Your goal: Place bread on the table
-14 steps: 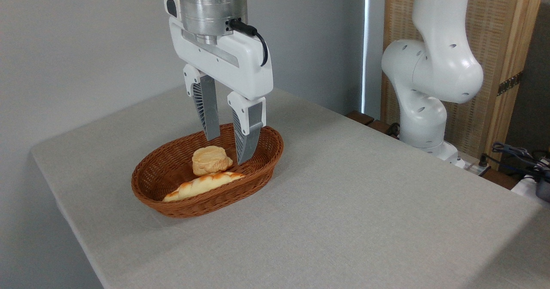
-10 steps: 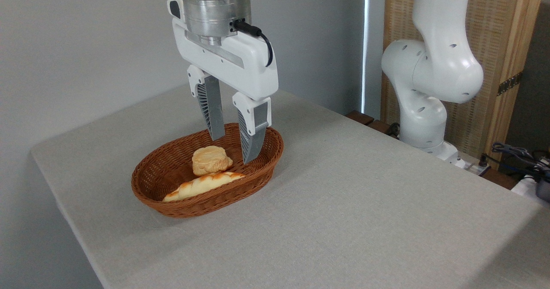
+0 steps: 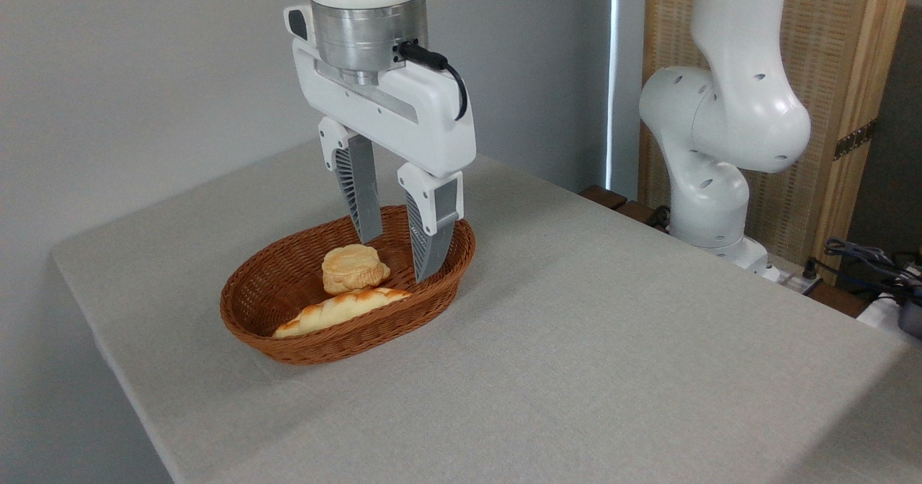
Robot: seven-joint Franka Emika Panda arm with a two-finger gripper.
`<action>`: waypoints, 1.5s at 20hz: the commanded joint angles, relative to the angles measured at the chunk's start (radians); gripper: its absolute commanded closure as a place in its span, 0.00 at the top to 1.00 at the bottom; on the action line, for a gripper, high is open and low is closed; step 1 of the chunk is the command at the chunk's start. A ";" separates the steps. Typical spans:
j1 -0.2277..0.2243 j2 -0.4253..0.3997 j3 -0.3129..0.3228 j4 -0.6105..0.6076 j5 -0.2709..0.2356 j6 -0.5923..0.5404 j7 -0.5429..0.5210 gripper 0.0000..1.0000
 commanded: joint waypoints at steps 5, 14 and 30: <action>-0.009 0.011 0.014 0.001 0.011 -0.013 0.013 1.00; -0.124 0.013 -0.006 -0.155 0.022 0.231 0.012 1.00; -0.312 0.030 -0.012 -0.275 -0.104 0.248 -0.010 1.00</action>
